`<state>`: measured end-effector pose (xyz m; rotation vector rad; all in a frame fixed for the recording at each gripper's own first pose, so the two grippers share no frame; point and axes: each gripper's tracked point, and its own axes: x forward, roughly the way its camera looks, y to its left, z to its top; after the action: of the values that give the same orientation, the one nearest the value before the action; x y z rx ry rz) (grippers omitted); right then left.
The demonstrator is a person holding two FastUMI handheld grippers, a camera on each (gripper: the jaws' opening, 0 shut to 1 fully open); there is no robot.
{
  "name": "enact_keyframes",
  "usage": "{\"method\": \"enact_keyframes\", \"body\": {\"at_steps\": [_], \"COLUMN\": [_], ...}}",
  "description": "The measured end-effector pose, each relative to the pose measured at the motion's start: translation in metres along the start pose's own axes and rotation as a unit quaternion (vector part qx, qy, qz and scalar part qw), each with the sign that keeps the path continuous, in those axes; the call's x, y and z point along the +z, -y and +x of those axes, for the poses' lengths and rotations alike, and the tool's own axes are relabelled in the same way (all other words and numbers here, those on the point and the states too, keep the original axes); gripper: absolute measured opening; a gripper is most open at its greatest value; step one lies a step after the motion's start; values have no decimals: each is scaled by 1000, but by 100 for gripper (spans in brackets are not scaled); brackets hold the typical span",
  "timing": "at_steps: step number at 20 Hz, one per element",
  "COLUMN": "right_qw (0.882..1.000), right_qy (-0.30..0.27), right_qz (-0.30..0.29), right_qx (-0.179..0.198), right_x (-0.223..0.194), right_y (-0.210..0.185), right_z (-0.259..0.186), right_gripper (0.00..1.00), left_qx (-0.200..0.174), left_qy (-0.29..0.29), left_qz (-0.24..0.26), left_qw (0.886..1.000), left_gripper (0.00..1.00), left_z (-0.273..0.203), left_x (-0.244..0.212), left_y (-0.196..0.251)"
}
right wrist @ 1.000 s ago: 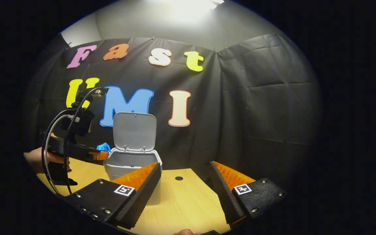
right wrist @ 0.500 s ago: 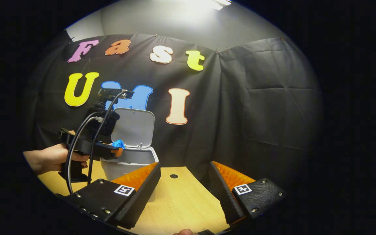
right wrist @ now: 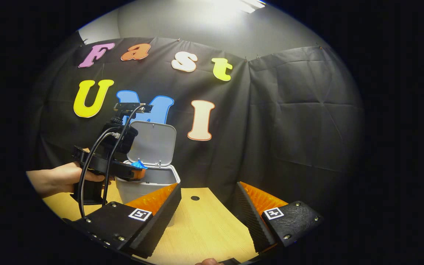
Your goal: Press the lid of the desktop garbage bin to open it, pick up the crumpled paper on the desktop and throw it into the bin, then pick up the pop can on the desktop and drop it into the bin, and finally close the garbage bin lid.
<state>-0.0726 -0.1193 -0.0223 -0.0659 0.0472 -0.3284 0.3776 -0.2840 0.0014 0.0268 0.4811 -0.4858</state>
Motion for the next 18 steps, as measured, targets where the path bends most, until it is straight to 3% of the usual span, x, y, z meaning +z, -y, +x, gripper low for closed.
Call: {"method": "enact_keyframes", "body": {"at_steps": [4, 11, 18], "right_qw": [1000, 999, 993], "right_qy": [3, 3, -14], "right_qz": [4, 16, 34], "right_qx": [10, 39, 115], "right_x": [2, -1, -17], "right_y": [-10, -33, -83], "right_z": [2, 10, 24], "right_gripper": [95, 95, 95], "left_qx": [-5, -6, 20], "left_qy": [15, 48, 123], "left_qz": [-11, -14, -11], "left_qw": [1000, 999, 992], "left_gripper": [97, 96, 96], "left_z": [-10, -40, -101], "left_x": [6, 13, 33], "left_y": [-4, -20, -57]}}
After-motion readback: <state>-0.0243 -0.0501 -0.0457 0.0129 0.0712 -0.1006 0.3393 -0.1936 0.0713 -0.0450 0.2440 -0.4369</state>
